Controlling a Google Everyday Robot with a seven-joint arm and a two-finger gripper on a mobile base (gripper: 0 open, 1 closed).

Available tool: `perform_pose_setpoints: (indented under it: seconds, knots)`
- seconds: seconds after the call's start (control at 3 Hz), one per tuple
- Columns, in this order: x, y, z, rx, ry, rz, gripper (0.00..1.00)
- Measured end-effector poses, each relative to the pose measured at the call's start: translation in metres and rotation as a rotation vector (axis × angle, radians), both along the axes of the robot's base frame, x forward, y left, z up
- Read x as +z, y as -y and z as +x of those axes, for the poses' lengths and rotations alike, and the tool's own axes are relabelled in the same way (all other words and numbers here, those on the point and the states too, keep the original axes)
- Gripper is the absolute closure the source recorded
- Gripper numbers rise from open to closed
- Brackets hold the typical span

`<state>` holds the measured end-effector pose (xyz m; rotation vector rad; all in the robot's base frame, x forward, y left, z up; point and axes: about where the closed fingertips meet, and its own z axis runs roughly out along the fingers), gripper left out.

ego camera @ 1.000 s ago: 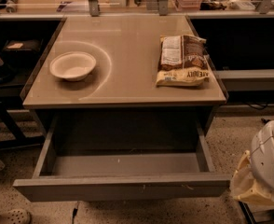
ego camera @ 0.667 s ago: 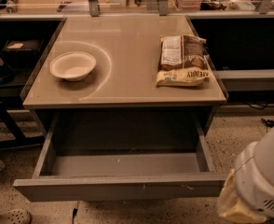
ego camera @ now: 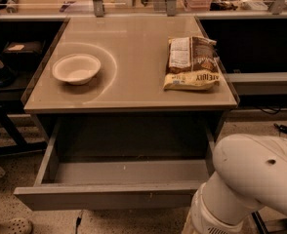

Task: Close top drawer

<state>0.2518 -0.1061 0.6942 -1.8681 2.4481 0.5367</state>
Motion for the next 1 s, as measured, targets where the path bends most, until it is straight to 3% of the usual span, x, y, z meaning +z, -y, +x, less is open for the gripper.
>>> perform_pose_setpoints:
  seconds: [0.33, 1.0]
  knots:
    - [-0.033, -0.022, 0.020, 0.016, 0.000, 0.029, 1.00]
    - [-0.056, -0.043, 0.084, 0.031, 0.082, 0.013, 1.00]
